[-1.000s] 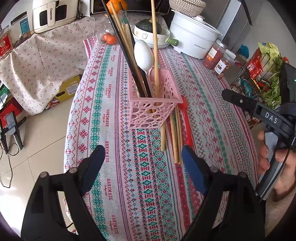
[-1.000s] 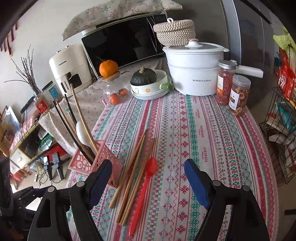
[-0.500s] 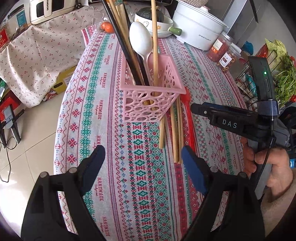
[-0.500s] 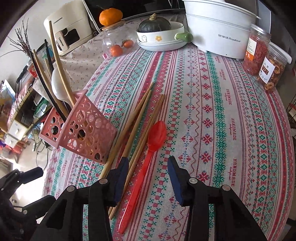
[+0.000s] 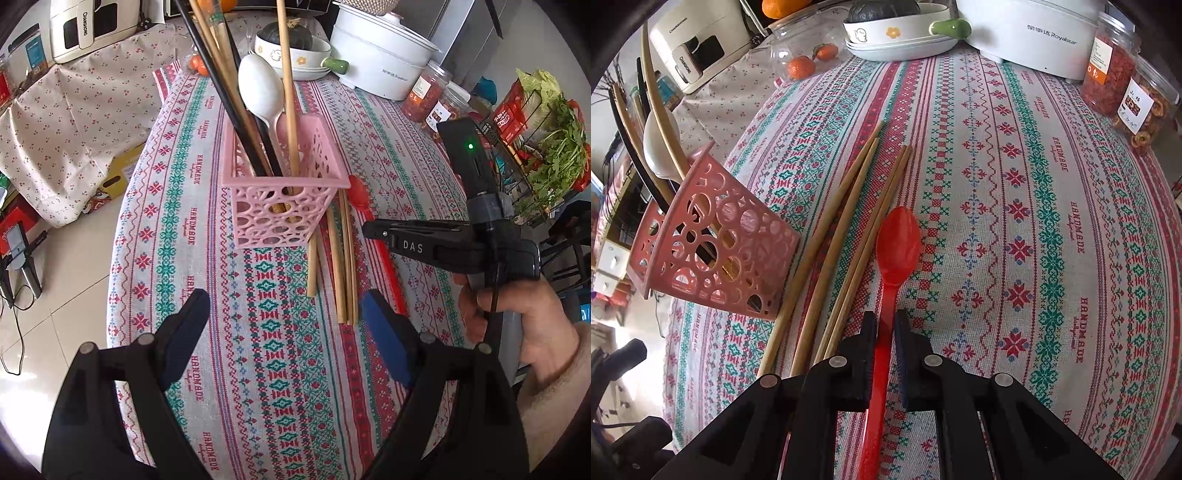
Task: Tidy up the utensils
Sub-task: 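Grasp the red plastic spoon with the right gripper, then grasp two wooden chopsticks with the left gripper while the right gripper holds the red spoon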
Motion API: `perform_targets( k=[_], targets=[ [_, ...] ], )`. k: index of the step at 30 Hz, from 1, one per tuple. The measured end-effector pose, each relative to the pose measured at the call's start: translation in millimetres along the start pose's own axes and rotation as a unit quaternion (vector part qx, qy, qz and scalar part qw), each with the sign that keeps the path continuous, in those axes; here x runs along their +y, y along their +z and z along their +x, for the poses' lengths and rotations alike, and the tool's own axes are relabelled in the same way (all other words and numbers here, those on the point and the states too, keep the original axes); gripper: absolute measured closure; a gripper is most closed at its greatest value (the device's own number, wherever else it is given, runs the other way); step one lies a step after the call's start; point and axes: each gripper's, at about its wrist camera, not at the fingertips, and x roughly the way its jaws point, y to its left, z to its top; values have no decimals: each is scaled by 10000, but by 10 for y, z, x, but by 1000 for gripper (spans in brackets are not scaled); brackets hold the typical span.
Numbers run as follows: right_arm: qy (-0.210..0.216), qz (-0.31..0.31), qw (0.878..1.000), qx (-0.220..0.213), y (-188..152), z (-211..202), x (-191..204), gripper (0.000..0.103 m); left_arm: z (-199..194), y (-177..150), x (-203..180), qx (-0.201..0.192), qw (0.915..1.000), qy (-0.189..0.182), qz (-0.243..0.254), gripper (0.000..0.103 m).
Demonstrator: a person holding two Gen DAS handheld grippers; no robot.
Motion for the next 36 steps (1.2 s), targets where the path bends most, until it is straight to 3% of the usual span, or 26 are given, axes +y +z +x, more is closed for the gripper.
perform_targets(
  k=[6, 8, 11, 13, 15, 21, 25, 36],
  targets=[
    [-158, 155, 9998, -4, -119, -194, -202, 95, -97, 15, -311, -219, 9986, -140, 470, 19],
    [-147, 341, 9993, -72, -159, -323, -355, 95, -105, 22, -458, -239, 9973, -206, 664, 26],
    [-80, 564, 9982, -175, -228, -541, -598, 95, -42, 59, -691, -198, 9953, -241, 912, 41],
    [-45, 669, 9975, -240, -273, -669, -740, 95, 48, 119, -861, -89, 9938, -194, 1093, 60],
    [-25, 737, 9969, -279, -312, -771, -847, 95, 134, 227, -1029, -14, 9920, -42, 1259, 72],
    [112, 821, 9960, -329, -374, -964, -1066, 95, 514, 734, -1234, 210, 9924, 445, 1124, 72],
    [233, 907, 9949, -374, -359, -1037, -1156, 95, 891, 1003, -1142, 568, 9932, 720, 721, 73],
    [444, 818, 9951, -330, -235, -985, -1145, 95, 1510, 1243, -903, 989, 9883, 1155, 124, 80]
  ],
)
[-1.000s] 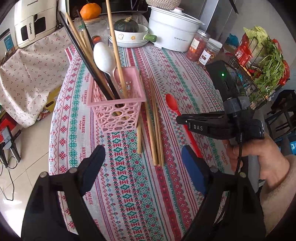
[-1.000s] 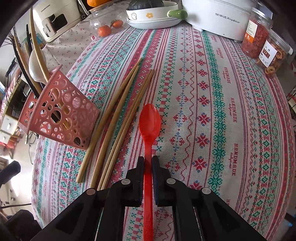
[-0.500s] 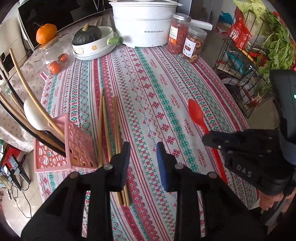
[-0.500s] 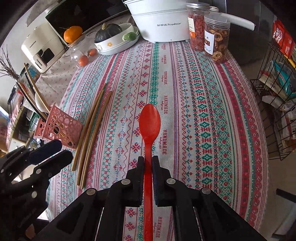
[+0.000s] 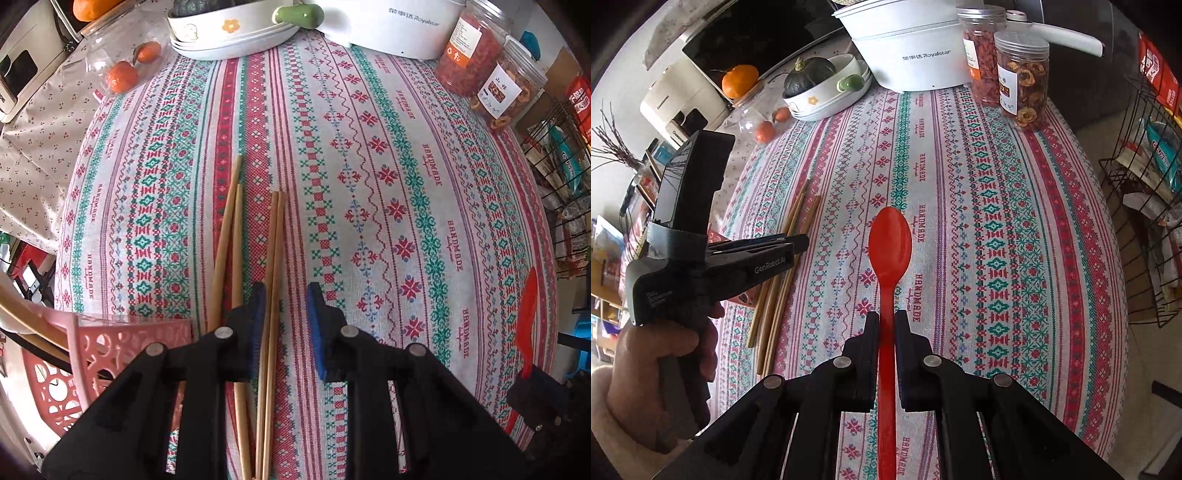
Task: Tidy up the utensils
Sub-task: 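Grasp two wooden chopsticks with the left gripper while the right gripper holds the red spoon, then lift the chopsticks with the left gripper and lower them into the pink basket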
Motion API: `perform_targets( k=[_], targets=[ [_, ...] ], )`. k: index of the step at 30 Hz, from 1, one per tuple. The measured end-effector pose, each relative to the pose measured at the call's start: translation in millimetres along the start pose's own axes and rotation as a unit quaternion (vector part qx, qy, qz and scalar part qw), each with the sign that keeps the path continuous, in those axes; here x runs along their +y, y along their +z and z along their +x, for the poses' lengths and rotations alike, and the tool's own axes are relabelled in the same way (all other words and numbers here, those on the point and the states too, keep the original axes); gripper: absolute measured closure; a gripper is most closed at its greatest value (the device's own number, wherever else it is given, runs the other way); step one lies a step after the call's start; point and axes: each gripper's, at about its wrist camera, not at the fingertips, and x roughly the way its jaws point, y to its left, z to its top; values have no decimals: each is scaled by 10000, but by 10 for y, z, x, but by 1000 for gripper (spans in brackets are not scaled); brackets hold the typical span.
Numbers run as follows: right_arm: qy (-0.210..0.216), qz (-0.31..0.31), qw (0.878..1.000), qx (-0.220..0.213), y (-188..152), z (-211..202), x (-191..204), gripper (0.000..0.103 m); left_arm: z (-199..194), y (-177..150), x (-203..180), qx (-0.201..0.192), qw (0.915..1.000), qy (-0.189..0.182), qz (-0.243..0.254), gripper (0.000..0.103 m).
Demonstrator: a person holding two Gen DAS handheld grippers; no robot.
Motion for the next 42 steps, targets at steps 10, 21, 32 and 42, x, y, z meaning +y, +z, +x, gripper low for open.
perform_targets(
  k=[10, 21, 32, 42],
  targets=[
    [-70, 39, 10000, 59, 5, 53, -12, 95, 99, -52, 6, 57, 10000, 25, 28, 92],
    [-137, 1, 9998, -156, -51, -60, 127, 95, -497, -588, -112, -637, 9961, -332, 516, 93],
    [-112, -302, 9975, -628, -211, -385, 448, 95, -1258, -1083, 254, -1705, 9780, -905, 792, 93],
    [-95, -439, 9919, -1187, -220, -576, 704, 95, -1783, -1241, 545, -2731, 9505, -1354, 601, 93]
  ],
)
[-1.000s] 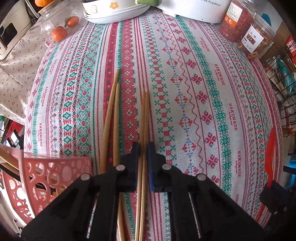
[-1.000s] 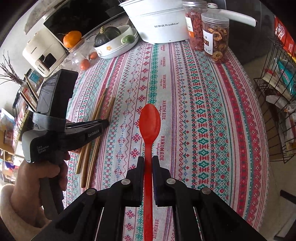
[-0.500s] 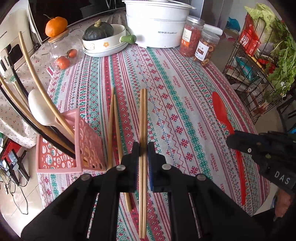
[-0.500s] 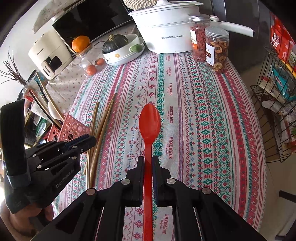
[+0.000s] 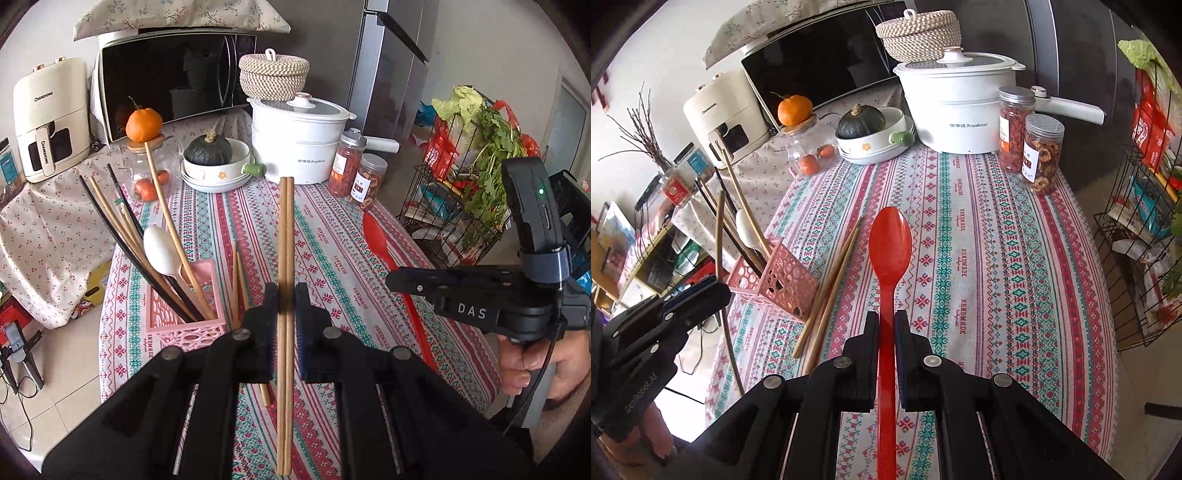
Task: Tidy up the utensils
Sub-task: 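Lift the chopsticks with the left gripper and lower them into the pink basket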
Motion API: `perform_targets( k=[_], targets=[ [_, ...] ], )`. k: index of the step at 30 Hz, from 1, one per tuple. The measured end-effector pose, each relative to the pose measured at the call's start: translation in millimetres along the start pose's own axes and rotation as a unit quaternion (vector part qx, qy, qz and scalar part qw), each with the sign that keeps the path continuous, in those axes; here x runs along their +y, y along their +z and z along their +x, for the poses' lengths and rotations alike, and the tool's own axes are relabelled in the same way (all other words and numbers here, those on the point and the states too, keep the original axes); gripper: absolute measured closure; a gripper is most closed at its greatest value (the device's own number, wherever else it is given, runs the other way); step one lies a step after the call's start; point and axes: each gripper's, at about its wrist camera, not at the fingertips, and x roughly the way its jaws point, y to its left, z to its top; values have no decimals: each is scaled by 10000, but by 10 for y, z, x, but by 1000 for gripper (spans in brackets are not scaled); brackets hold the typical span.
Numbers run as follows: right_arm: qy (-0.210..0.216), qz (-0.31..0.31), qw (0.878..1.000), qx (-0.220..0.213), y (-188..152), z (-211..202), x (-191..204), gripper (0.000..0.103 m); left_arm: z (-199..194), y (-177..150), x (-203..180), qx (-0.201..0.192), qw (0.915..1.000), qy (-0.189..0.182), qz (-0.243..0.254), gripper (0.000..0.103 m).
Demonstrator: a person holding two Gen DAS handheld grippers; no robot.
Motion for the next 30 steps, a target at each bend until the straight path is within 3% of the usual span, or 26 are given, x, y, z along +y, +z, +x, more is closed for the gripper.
perform_targets(
  k=[6, 10, 16, 20, 26, 30],
  targets=[
    [174, -9, 9985, -515, 147, -144, 135, 95, -479, 106, 193, -721, 9969, -182, -263, 93],
    [289, -34, 9969, -729, 218, -171, 255, 95, -788, 152, 374, -1375, 9895, -24, -445, 93],
    [389, -150, 9952, -881, 256, -120, 491, 95, -875, 225, 582, -2467, 9665, 362, -616, 93],
    [445, -148, 9954, -836, 245, -28, 593, 95, -740, 264, 616, -2983, 9511, 560, -576, 93],
    [381, -162, 9961, -774, 223, 74, 649, 95, -369, 281, 611, -3145, 9410, 1120, -547, 93],
    [314, -137, 9963, -789, 227, 93, 610, 95, -154, 251, 660, -3088, 9400, 1307, -623, 93]
  ],
)
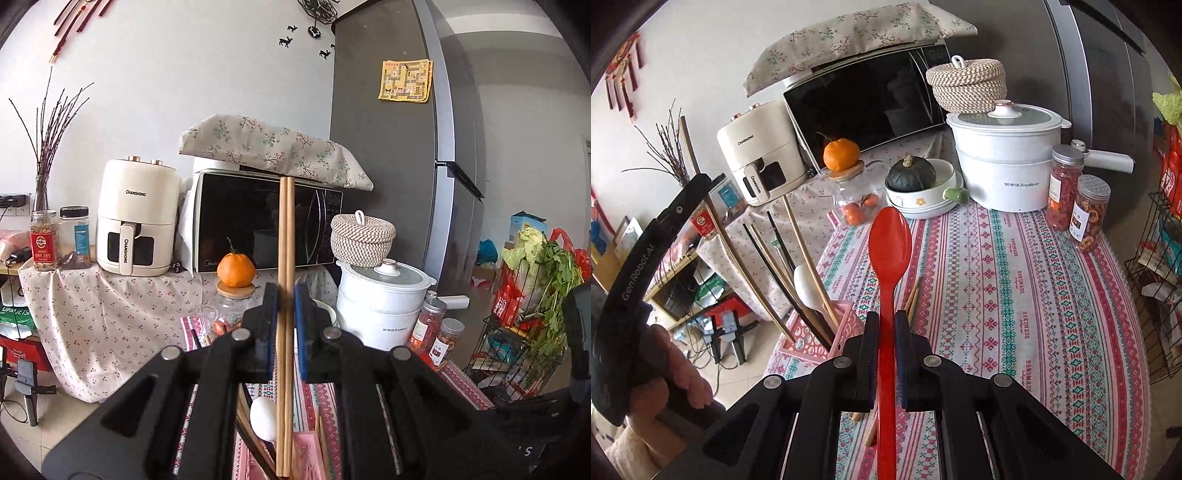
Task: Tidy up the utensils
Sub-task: 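Lift the chopsticks with the left gripper and lower them into the pink basket, then open the left gripper and withdraw it from the basket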
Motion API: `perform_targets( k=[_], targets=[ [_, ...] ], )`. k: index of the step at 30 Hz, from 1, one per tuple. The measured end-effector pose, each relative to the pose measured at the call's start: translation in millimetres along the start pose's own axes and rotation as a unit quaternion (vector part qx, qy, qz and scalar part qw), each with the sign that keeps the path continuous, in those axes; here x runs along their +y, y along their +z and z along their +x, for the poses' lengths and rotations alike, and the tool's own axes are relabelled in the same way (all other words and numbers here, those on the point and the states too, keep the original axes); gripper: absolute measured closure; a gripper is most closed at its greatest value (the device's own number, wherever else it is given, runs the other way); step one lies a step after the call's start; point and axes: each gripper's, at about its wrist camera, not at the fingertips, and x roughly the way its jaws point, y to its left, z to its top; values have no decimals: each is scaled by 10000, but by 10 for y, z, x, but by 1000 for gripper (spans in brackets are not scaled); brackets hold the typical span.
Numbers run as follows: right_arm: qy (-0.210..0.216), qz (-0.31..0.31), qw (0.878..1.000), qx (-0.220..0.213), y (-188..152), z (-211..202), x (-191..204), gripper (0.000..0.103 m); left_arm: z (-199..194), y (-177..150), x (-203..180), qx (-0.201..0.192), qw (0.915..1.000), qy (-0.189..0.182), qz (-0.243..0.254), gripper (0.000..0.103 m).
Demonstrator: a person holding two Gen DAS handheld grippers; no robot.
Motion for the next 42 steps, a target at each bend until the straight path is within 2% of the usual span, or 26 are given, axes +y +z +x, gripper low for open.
perform_targets(
  k=[6, 11, 15, 16, 18, 22, 25, 28, 31, 39, 42],
  targets=[
    [-150, 4, 9998, -108, 8, 6, -59, 95, 105, -188, 32, 117, 9992, 373, 25, 93],
    [-185, -6, 9994, -287, 12, 6, -75, 95, 135, -276, 144, 557, 9975, 327, -286, 93],
    [-116, -82, 9990, -432, 3, -2, -36, 95, 114, -285, 187, 1078, 9932, 309, -312, 76],
    [-96, -90, 9988, -469, 0, -3, -24, 95, 99, -279, 194, 1220, 9916, 297, -300, 74],
    [-33, -74, 9986, -522, -10, -1, -1, 95, 67, -262, 211, 1547, 9873, 239, -273, 68],
    [126, 6, 9980, -617, -23, -2, 64, 95, -58, -234, 346, 2168, 9748, 199, -489, 45],
    [251, -112, 9969, -741, 17, 26, 215, 95, -124, -267, 494, 2605, 9624, 264, -719, 39],
    [329, -132, 9933, -1100, 68, 55, 391, 95, -137, -331, 618, 2955, 9516, 218, -812, 38],
    [465, -30, 9893, -1385, 120, 128, 519, 95, -166, -398, 724, 3125, 9468, 264, -727, 37],
    [137, 71, 9798, -1994, 200, 442, 755, 95, -141, -496, 926, 3472, 9341, 289, -778, 37],
    [-139, -132, 9749, -2216, 149, 548, 859, 95, -118, -494, 963, 3533, 9317, 282, -801, 37]
  ],
)
